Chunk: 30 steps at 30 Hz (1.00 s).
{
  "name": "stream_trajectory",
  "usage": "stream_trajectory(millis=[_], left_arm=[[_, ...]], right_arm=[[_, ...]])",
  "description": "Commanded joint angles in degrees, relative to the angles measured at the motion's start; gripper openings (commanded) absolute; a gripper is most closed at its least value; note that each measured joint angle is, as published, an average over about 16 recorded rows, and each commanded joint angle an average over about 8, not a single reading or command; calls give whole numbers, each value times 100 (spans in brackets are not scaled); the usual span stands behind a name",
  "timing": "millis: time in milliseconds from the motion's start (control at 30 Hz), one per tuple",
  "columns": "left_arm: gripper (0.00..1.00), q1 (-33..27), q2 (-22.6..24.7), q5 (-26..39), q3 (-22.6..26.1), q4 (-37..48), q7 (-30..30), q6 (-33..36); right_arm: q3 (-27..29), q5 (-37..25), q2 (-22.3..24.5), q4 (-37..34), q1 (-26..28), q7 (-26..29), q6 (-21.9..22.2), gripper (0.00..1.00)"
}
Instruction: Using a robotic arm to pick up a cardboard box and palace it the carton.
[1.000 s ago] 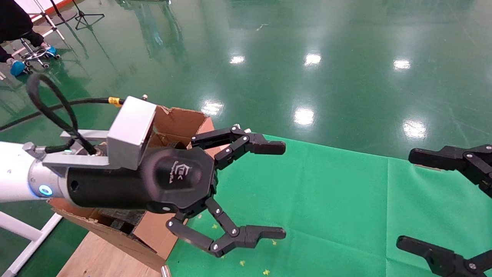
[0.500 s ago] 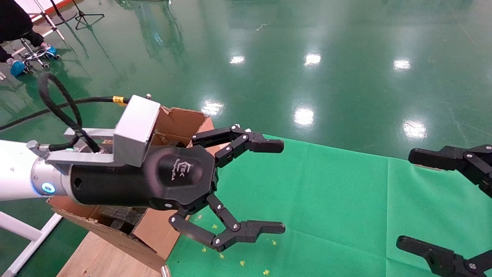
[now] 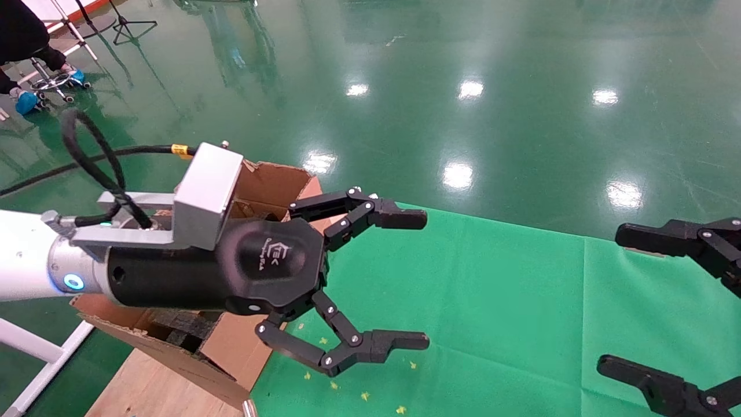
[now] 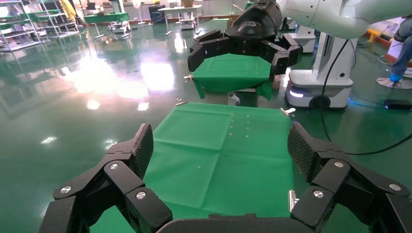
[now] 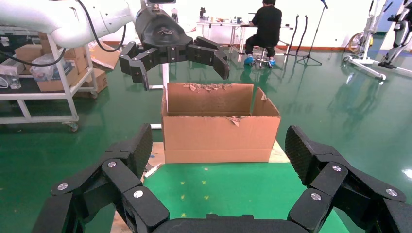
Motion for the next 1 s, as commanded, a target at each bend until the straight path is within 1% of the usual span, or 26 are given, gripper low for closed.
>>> stream_trajectory(millis=[33,1000], left_arm=[[100,-1,0,3,1,1,-1,-1],[100,-10,0,13,7,10,-3,-3]], right_arm=[[0,0,0,0,0,0,0,100],[0,0,0,0,0,0,0,100]])
